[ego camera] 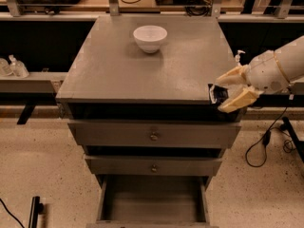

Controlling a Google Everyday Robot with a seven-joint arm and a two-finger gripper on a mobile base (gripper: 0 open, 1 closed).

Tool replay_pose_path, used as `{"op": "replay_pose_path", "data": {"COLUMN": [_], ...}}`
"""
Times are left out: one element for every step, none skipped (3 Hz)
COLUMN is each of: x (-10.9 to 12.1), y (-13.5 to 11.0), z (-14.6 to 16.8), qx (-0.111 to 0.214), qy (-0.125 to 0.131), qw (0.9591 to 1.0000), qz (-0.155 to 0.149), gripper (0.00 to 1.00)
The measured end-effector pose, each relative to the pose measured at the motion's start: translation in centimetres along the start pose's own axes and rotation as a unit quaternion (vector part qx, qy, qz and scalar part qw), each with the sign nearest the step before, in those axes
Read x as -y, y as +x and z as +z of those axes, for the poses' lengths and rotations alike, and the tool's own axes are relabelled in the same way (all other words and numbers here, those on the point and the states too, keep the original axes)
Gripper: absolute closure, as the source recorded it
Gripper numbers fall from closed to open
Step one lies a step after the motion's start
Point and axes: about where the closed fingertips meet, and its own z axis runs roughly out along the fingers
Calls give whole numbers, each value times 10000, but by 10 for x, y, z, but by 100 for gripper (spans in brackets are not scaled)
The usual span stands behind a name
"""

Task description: Place rxbar blueberry into bottom drawer

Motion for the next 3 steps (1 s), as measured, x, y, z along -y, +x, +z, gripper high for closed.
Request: {"op": "replay_pose_path", "data": {"x": [-36,-83,-84], "y": [-4,-5,-3], "z": [-10,5,7], "qx": [-167,-83,-171], "qy": [341,-20,-108], "qw": [9976,9973,9975], "qz": [579,736,681], "gripper": [100,100,100]}}
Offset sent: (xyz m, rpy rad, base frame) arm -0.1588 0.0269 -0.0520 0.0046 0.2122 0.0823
